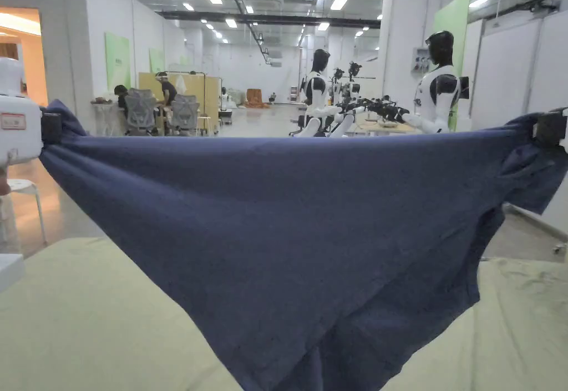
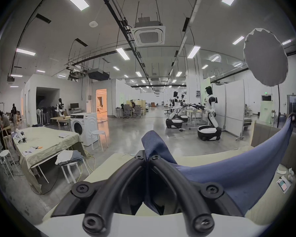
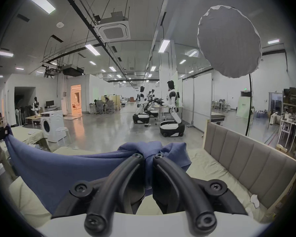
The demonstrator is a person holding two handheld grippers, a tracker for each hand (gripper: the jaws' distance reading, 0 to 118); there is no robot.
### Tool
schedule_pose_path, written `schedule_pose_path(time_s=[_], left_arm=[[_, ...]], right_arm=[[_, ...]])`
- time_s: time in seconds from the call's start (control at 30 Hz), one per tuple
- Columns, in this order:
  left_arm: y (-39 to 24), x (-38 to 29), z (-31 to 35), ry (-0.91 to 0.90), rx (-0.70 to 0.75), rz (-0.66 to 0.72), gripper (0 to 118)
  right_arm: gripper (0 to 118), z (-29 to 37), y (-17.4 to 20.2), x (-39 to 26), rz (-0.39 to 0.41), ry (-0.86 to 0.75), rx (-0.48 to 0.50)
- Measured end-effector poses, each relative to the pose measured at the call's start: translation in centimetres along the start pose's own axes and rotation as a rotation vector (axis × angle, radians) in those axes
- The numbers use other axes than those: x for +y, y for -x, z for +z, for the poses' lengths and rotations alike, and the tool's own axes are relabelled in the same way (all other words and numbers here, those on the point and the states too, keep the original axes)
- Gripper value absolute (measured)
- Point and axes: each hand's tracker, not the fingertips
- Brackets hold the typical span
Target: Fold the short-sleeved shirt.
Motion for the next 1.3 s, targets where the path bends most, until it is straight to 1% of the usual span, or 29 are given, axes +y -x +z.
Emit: schedule_pose_path(time_s=[0.07, 0.23, 0.33, 0.47, 0.53, 0.6, 0.67, 0.73, 0.8, 0.83, 0.9, 1.03, 1.07, 1.1, 1.17, 1.2, 1.27, 1.3], left_arm=[[-0.8, -0.7, -2.2, -0.002, -0.008, -0.011, 0], [-3.8, -2.0, -7.6, -0.008, -0.001, -0.016, 0], [-5.2, -3.5, -10.4, 0.023, -0.033, -0.012, 0], [-7.2, -8.6, -13.4, 0.086, -0.039, -0.077, 0], [-7.5, -11.7, -14.2, 0.129, -0.038, -0.057, 0], [-8.2, -15.0, -13.8, 0.095, 0.001, -0.045, 0], [-8.1, -18.0, -13.8, 0.136, -0.038, 0.015, 0], [-8.4, -20.8, -13.6, 0.201, -0.051, -0.016, 0], [-8.4, -23.8, -12.5, 0.244, -0.073, -0.071, 0], [-8.2, -25.0, -11.7, 0.252, -0.075, -0.067, 0], [-7.7, -27.2, -9.1, 0.295, -0.113, -0.009, 0], [-6.5, -30.5, -4.2, 0.328, -0.123, -0.016, 0], [-6.3, -31.2, -2.6, 0.326, -0.120, -0.027, 0], [-6.1, -31.8, -1.0, 0.314, -0.107, -0.033, 0], [-5.5, -32.3, 1.6, 0.325, -0.129, 0.052, 0], [-5.3, -32.6, 3.2, 0.323, -0.120, 0.060, 0], [-4.6, -33.0, 5.8, 0.340, -0.129, 0.066, 0], [-4.0, -33.0, 7.1, 0.349, -0.134, 0.065, 0]], right_arm=[[7, -2.4, 0.1, -0.3, -0.002, -0.023, -0.027], [7, -8.0, -0.5, -1.7, -0.058, -0.041, -0.081], [7, -10.3, -0.6, -4.0, -0.032, -0.014, -0.117], [7, -13.1, -1.4, -9.6, -0.023, 0.054, -0.116], [7, -14.4, -1.8, -12.7, -0.013, 0.113, -0.106], [7, -14.6, -1.7, -16.5, 0.013, 0.178, -0.091], [7, -14.5, -1.9, -20.3, 0.042, 0.199, -0.095], [7, -14.3, -2.4, -23.5, 0.049, 0.230, -0.082], [7, -13.3, -3.0, -26.5, 0.032, 0.259, -0.072], [7, -12.5, -3.0, -27.8, 0.027, 0.276, -0.073], [7, -10.2, -3.4, -30.2, 0.016, 0.281, -0.060], [7, -4.7, -3.9, -33.9, 0.014, 0.300, -0.022], [7, -3.0, -4.2, -34.7, 0.007, 0.310, -0.018], [7, -1.6, -4.8, -35.8, -0.023, 0.335, -0.013], [7, 1.4, -5.2, -37.1, -0.049, 0.354, -0.012], [7, 3.7, -5.1, -37.2, -0.055, 0.359, -0.007], [7, 7.5, -4.8, -37.5, -0.043, 0.355, 0.000], [7, 9.3, -4.9, -37.8, -0.025, 0.351, 0.013]])
